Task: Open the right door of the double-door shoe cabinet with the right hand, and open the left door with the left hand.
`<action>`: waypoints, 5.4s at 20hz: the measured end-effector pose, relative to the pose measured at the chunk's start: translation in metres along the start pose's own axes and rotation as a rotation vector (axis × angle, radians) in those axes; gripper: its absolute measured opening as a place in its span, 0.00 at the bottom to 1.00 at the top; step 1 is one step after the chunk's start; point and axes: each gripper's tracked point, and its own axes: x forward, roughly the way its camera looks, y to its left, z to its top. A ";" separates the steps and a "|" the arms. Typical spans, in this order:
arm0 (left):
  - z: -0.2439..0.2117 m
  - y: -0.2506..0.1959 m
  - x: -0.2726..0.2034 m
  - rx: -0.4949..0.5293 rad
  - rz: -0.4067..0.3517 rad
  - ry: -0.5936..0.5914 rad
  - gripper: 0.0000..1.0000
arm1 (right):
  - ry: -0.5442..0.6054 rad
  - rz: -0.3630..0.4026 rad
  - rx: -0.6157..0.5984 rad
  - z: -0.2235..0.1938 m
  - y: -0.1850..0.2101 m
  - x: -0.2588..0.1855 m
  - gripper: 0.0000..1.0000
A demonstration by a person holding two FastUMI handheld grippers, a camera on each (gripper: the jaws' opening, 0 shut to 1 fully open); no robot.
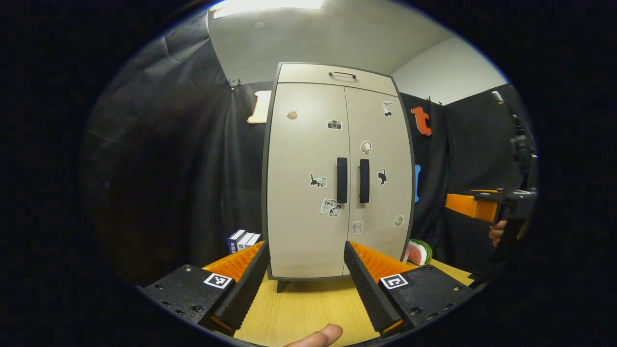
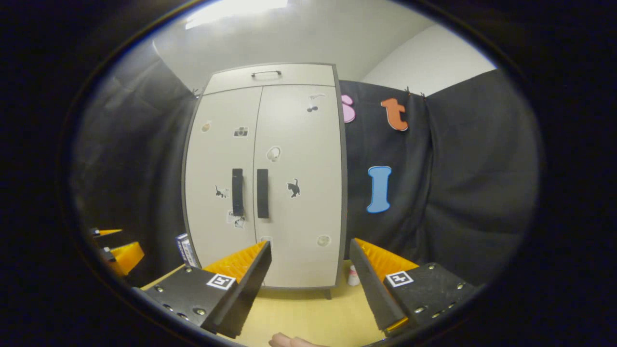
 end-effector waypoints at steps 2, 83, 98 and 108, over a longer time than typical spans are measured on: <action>-0.003 0.004 0.002 -0.020 0.011 -0.004 0.96 | -0.003 0.018 0.002 0.004 0.013 0.033 0.95; -0.008 -0.084 0.009 0.008 -0.086 0.055 0.95 | 0.096 0.263 0.003 0.025 -0.031 0.087 0.14; -0.034 -0.079 0.032 -0.006 -0.072 0.096 0.96 | 0.092 0.187 0.098 0.026 -0.182 0.097 0.01; -0.042 -0.060 0.044 -0.001 -0.045 0.119 0.92 | 0.033 0.117 -0.028 0.024 -0.182 0.091 0.01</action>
